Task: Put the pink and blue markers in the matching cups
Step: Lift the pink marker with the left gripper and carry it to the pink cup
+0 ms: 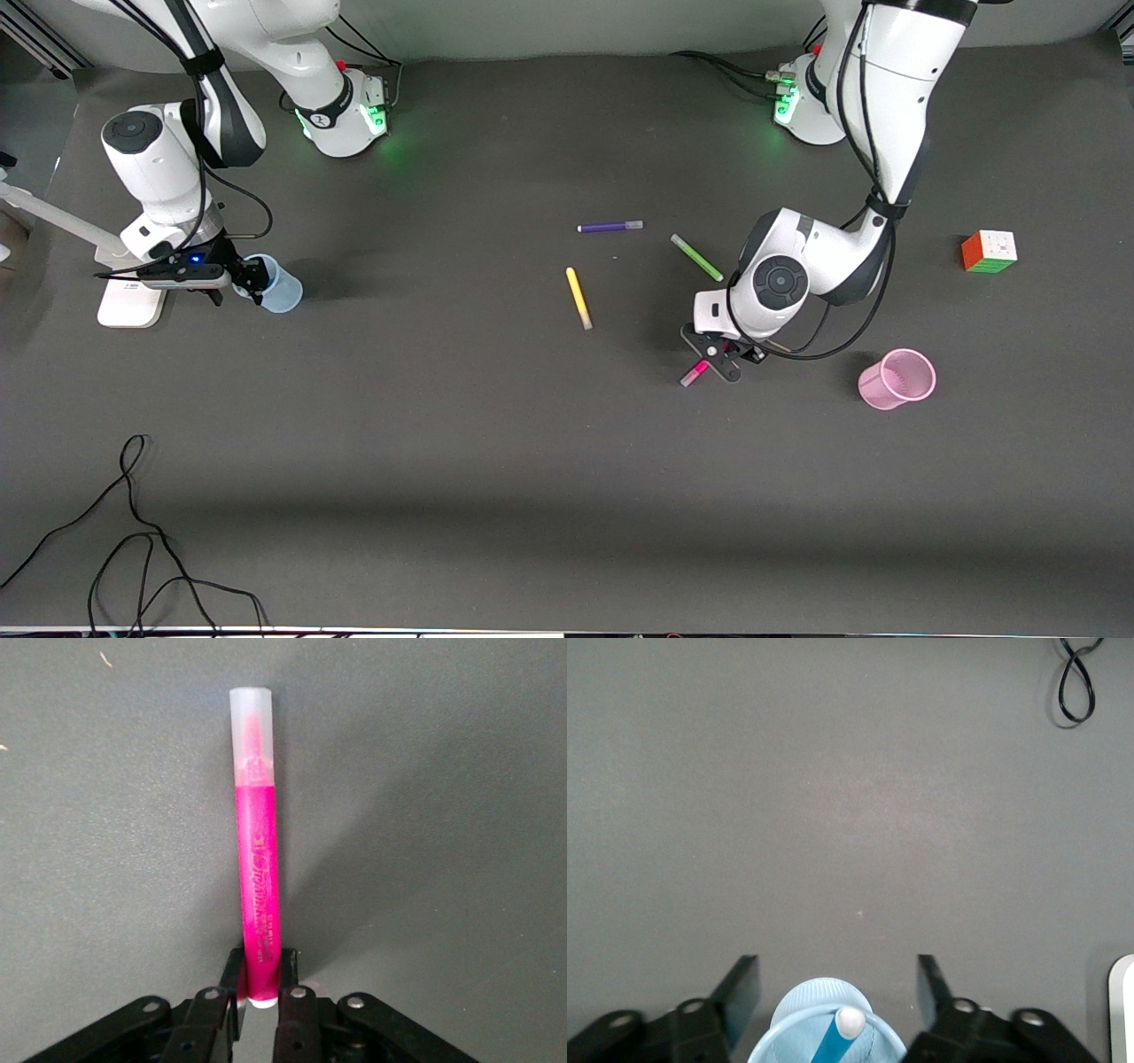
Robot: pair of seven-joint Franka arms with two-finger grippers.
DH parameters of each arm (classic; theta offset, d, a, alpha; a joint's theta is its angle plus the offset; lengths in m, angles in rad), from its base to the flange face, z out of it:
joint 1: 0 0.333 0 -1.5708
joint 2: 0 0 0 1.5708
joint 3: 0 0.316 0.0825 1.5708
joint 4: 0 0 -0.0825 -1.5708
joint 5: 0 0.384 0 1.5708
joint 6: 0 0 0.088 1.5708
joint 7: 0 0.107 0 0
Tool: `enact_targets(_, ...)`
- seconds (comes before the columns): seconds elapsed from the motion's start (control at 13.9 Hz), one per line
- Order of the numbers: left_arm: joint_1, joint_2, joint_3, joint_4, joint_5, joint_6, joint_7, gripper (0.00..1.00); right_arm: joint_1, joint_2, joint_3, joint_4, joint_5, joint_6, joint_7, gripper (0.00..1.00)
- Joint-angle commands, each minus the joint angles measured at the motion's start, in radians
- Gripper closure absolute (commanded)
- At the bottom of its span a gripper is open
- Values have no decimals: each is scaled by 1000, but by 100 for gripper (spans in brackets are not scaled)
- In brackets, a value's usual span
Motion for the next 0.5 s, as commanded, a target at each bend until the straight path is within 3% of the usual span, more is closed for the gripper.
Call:
enact_targets(0.0, -7, 7, 4, 33, 13, -20, -36, 99, 14, -29, 2, 26, -26, -67, -4, 0)
enact_targets(0.14, -1, -45, 3, 53, 12, -78, -64, 100, 14, -32, 66, 57, -17, -119, 5, 0)
enact_targets(0.36, 42, -189, 4, 130, -14, -395, -49, 100, 15, -43, 127, 118, -3, -231, 9, 0)
enact_targets(0.43, 74, -239, 4, 150, -16, -512, -46, 100, 15, -44, 164, 143, 40, -265, 9, 0)
